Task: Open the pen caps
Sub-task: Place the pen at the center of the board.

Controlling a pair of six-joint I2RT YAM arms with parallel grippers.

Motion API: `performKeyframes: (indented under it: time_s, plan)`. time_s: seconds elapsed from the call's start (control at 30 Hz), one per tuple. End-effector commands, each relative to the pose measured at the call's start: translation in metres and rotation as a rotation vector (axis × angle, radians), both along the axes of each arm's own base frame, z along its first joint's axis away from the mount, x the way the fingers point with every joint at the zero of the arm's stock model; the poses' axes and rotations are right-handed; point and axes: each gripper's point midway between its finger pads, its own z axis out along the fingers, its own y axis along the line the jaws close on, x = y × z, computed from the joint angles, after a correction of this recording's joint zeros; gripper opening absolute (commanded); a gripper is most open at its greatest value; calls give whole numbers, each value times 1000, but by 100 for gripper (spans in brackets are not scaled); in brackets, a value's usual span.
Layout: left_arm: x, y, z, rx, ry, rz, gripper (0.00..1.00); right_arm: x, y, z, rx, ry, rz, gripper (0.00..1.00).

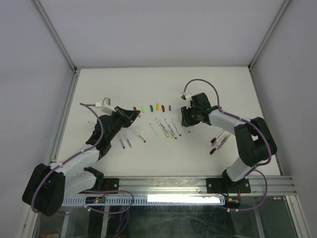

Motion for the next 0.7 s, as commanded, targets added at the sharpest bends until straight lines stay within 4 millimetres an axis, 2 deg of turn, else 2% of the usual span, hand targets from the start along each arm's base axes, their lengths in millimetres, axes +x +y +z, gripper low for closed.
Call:
performKeyframes:
  time_s: [0.0, 0.37, 0.67]
  plan:
    - [-10, -19, 15, -18, -105, -114, 0, 19, 9, 48, 76, -133, 22, 39]
    - [-15, -52, 10, 43, -127, -221, 0, 15, 13, 87, 160, -218, 119, 41]
    - [-13, -98, -4, 123, -81, -275, 0, 2, 10, 110, 243, -237, 240, 42]
